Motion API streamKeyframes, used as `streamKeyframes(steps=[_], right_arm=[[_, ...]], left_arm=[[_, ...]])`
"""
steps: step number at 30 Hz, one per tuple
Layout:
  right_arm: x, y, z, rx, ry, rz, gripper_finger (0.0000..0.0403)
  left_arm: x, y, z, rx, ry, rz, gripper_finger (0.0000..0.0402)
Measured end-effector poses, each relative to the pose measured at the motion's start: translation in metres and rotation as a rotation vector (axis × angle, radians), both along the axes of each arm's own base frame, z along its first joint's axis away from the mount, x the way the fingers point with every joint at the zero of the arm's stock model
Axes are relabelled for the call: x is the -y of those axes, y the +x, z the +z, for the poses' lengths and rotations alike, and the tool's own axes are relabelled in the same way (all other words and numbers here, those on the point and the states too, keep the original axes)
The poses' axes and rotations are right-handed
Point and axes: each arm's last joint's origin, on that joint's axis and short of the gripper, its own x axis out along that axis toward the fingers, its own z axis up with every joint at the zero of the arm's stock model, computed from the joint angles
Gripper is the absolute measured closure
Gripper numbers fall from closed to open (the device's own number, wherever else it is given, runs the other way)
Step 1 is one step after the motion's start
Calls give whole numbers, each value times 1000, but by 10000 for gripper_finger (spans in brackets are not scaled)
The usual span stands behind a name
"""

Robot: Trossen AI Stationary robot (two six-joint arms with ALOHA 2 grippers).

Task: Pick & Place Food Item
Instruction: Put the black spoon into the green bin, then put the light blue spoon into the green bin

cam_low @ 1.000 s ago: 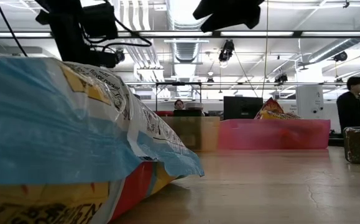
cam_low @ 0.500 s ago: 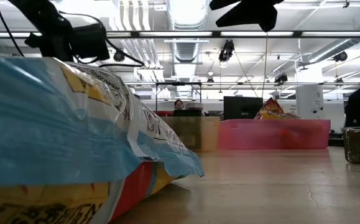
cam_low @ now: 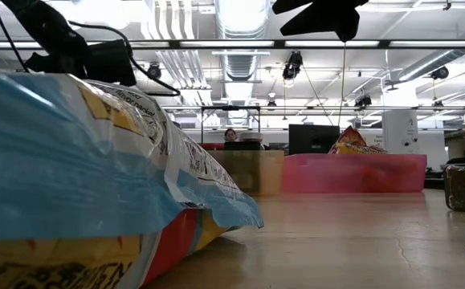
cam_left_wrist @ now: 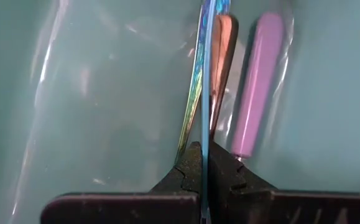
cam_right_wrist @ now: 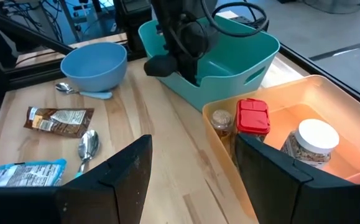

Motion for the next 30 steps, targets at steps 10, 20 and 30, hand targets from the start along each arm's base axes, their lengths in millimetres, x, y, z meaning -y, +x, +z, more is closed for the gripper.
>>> streamKeyframes(steps=[10, 20, 30], right_arm=[[0, 0, 0, -4, -6, 7, 177], [-5, -2, 0, -3, -6, 25, 177], [-5, -2, 0, -5, -12, 26, 177]], left_arm=[[-1, 9, 12, 47, -26, 13, 346], [0, 9, 12, 65, -94, 48, 225], [2, 12, 28, 28, -176, 50, 194]])
